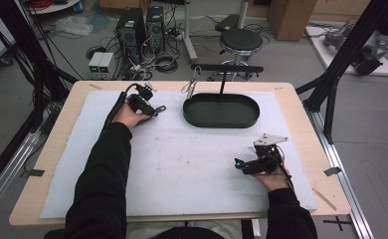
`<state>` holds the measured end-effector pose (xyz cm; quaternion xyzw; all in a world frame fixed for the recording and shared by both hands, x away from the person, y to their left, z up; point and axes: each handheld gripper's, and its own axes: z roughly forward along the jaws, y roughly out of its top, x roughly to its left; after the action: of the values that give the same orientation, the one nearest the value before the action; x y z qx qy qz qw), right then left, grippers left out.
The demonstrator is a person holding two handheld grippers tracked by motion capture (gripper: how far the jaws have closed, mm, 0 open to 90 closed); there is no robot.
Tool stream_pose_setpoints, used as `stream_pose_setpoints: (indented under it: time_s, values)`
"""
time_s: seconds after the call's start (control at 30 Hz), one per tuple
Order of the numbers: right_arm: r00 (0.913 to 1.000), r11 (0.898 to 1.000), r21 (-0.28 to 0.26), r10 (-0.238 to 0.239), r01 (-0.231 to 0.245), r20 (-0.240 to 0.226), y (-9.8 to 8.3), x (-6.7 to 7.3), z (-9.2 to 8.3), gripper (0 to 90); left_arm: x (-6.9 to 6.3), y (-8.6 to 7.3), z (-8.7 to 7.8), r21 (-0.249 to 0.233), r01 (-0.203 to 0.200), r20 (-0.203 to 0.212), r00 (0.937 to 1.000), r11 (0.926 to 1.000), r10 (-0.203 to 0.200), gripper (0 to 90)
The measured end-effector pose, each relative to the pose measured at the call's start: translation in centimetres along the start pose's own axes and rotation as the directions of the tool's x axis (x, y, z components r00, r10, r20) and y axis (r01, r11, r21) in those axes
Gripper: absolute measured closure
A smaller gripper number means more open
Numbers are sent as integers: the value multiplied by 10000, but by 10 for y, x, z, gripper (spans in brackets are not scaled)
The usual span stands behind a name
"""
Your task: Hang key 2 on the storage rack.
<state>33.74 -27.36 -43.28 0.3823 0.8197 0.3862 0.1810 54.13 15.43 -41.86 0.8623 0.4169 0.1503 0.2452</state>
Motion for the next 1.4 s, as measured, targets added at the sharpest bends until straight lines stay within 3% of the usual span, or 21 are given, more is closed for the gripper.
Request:
stream_pose_setpoints:
  time_s: [0.13,0.2,0.33,0.4,0.43,0.57,0.77,1.13,1.4]
  values:
    - [10000,10000,25,-17,17,37,0,0,0,8,0,0,1,20,32,26,10000,10000,-32,632]
    - [10000,10000,-5,-34,34,91,0,0,0,8,-2,0,2,80,18,-26,10000,10000,-18,697]
    - [9999,10000,-9,-71,71,106,1,0,-1,9,-8,2,6,154,-244,-235,9994,9996,248,826]
    - [9999,10000,-7,-87,87,109,0,0,0,8,-9,2,5,183,-392,-233,9989,9991,396,840]
    - [9999,10000,11,-72,72,128,0,-1,-1,8,-8,3,3,311,-431,20,9991,9986,430,849]
    - [9999,10000,34,-54,53,133,0,-1,-1,9,-6,2,1,428,-291,96,9995,9987,287,856]
    - [9997,9999,-106,-92,94,227,1,-3,-4,9,-8,2,-5,388,-619,235,9979,9973,611,857]
    - [9997,9998,-167,-102,106,202,1,-4,-5,9,-9,5,-33,-42,-635,353,9973,9980,636,858]
    - [9998,9996,-252,-110,114,166,1,-4,-6,9,-13,9,-57,-743,-608,457,9969,9954,644,857]
